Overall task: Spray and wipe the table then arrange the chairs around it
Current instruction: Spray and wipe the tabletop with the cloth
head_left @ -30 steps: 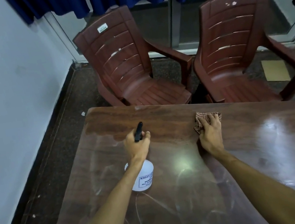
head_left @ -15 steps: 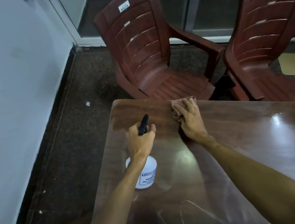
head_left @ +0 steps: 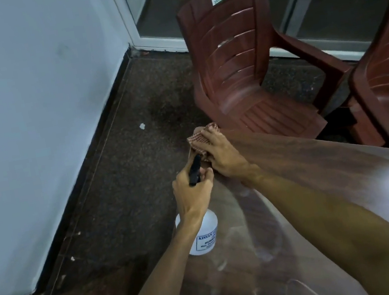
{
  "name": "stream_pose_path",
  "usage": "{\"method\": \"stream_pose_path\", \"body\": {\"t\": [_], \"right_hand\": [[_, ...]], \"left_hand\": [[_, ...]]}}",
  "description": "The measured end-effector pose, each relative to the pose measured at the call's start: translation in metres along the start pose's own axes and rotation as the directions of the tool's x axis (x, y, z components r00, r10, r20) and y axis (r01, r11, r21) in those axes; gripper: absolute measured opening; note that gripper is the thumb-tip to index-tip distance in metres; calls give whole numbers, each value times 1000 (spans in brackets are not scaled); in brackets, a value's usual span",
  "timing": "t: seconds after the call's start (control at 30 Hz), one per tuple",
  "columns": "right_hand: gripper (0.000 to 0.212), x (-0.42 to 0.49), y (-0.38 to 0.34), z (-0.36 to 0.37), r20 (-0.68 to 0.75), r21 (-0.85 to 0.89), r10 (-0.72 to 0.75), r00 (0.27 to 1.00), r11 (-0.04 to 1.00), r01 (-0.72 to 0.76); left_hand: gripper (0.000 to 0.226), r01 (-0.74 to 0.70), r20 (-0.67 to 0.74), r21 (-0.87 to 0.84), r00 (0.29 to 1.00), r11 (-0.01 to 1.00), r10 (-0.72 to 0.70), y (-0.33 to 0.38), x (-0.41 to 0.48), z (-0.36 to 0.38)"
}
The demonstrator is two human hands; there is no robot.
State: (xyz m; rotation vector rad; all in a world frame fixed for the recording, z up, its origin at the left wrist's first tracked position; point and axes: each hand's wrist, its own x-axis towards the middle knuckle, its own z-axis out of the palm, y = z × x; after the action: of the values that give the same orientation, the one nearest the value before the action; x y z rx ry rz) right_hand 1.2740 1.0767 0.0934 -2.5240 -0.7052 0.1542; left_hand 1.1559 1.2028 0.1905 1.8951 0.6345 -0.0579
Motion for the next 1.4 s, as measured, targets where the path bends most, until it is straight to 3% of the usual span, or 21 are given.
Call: {"method": "stream_pose_path", "body": {"t": [0.1, 0.13, 0.27, 0.33, 0.43, 0.57, 0.6, 0.7, 0.83, 0.97, 1.1, 1.23, 1.4], "right_hand": [[66, 27, -6, -3, -29, 57, 210, 977, 977, -208], [66, 25, -14, 1, -36, 35, 213, 976, 977, -212], [49, -23, -34, 18, 36, 15, -168, 985, 986, 167], [55, -22, -20, 13, 12, 33, -76, 997, 997, 76], [64, -34, -21, 8, -106, 98, 233, 967, 970, -223], [67, -114, -21, 5, -40, 36, -65, 997, 997, 66], [72, -129, -5, -3, -72, 33, -27, 997, 999, 30], [70, -159, 43, -33, -198, 122, 300, 933, 952, -280], [68, -222, 67, -46, -130, 21, 178, 976, 984, -176], [67, -274, 80, -61, -207, 131, 365, 908, 930, -344], [67, -303, 79, -64, -155, 69, 292, 944, 956, -285], [63, -310, 62, -61, -154, 110, 375, 914, 926, -361], [62, -307, 33, -37, -139, 103, 284, 949, 957, -271]], "left_hand": [[21, 4, -26, -27, 1000, 1000, -5, -3, 1, -10], [20, 1, -38, -22, 999, 1000, -2, -4, 2, -13], [20, -17, -46, -1, 999, 1000, 17, -5, -6, -20], [18, -7, -51, 6, 999, 1000, 7, -7, -12, -19], [17, 10, -69, 14, 998, 1000, -9, -9, -23, -14], [18, 15, -71, 33, 997, 999, -13, -6, -48, -3], [19, 15, -77, 38, 997, 999, -12, -6, -57, 2], [20, 25, -86, 51, 996, 998, -21, -5, -87, 16], [22, 33, -103, 68, 994, 997, -26, -11, -129, 34], [26, 116, -173, 106, 980, 988, -97, -21, -178, 52], [24, 166, -165, 123, 976, 978, -145, -27, -223, 61], [27, 178, -209, 100, 966, 979, -154, -38, -248, 61], [24, 143, -245, 41, 961, 989, -129, -48, -257, 38]]}}
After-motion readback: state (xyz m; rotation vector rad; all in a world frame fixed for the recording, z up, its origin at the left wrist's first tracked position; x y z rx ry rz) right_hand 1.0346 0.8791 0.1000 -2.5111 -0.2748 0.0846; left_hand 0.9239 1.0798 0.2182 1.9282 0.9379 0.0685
